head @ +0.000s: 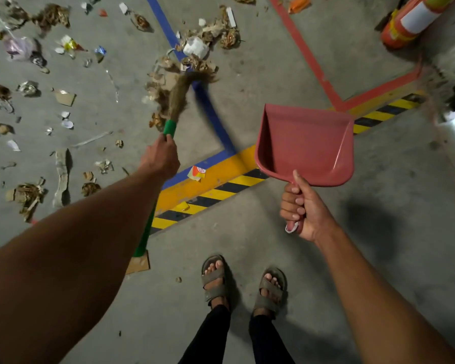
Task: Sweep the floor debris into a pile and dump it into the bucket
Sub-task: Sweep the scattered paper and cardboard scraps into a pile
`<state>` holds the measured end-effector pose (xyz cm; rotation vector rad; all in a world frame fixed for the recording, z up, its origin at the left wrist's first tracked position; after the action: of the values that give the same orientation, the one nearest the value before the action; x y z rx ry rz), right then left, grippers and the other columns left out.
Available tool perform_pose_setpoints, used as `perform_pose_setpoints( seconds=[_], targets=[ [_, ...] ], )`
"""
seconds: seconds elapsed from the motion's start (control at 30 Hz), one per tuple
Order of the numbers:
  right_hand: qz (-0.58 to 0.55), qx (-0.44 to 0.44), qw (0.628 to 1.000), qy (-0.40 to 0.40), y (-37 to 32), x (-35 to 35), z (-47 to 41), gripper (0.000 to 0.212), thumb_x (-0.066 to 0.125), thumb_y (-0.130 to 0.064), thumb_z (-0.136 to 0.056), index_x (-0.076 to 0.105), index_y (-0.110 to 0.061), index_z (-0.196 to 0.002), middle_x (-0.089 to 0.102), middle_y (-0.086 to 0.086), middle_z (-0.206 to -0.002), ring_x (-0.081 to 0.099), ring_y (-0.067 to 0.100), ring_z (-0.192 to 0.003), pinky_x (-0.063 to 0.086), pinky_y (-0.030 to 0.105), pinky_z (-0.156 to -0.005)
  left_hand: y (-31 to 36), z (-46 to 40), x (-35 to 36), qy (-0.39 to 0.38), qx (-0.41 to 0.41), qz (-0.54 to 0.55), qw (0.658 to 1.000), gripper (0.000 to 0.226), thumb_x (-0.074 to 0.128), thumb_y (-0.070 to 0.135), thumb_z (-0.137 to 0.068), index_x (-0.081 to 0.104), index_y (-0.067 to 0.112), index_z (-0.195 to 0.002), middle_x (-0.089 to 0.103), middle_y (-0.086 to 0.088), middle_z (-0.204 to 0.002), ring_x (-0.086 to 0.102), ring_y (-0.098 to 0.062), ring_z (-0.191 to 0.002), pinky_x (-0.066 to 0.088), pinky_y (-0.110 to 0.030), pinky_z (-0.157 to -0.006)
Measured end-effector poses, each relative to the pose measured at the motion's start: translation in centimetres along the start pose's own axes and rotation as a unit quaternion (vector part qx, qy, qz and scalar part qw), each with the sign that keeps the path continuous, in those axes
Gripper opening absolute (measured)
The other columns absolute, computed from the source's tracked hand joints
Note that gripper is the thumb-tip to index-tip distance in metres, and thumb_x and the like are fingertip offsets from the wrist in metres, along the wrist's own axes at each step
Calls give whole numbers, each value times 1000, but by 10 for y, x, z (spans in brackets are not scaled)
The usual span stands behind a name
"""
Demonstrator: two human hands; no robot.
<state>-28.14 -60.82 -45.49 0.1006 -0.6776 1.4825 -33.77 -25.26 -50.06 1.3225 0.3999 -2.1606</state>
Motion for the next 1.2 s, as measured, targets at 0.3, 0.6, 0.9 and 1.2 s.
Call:
perform_pose_setpoints(
  seconds=[0.3,0.6,0.9,1.2],
  targets=[
    [7,-11,1000,-1,-29,31,4,46,55,-51,-102,44,-24,-67,26,-11,-48,22,4,-32,19,18,-32,82,101,60,-84,111,37,990,80,45,1,-98,2,10,-165,-6,-10,-173,66,-42,-101,59,-50,-72],
    [36,-1,999,-6,-24,21,-21,46,54,-52,-103,43,-24,-67,26,-11,-48,23,4,-33,20,17,-32,62,-5,66,-97,101,-44,989,45,45,14,-104,40,6,-148,49,-17,-139,64,-41,-105,57,-51,-82],
    [15,5,1000,1,-9,41,-20,45,56,-50,-102,45,-23,-68,27,-10,-48,24,4,-33,20,18,-33,27,-17,-4,5,81,-2,997,67,50,6,-101,19,0,-160,29,-22,-156,66,-43,-91,58,-49,-70],
    [44,24,999,-7,-11,52,-41,44,56,-51,-100,43,-23,-68,26,-11,-48,23,4,-32,20,18,-31,74,19,67,-65,200,-101,972,68,52,6,-99,23,6,-160,24,-18,-163,65,-41,-102,43,-43,-64]
  ],
)
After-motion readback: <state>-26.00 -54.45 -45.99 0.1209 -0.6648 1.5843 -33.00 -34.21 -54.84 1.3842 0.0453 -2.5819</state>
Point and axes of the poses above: each hand's wrist, its own z-axis away from the middle knuckle, its own x-axis out of the palm, y = z × x, the point moved 6 cm from there along -z, towards the middle knuckle
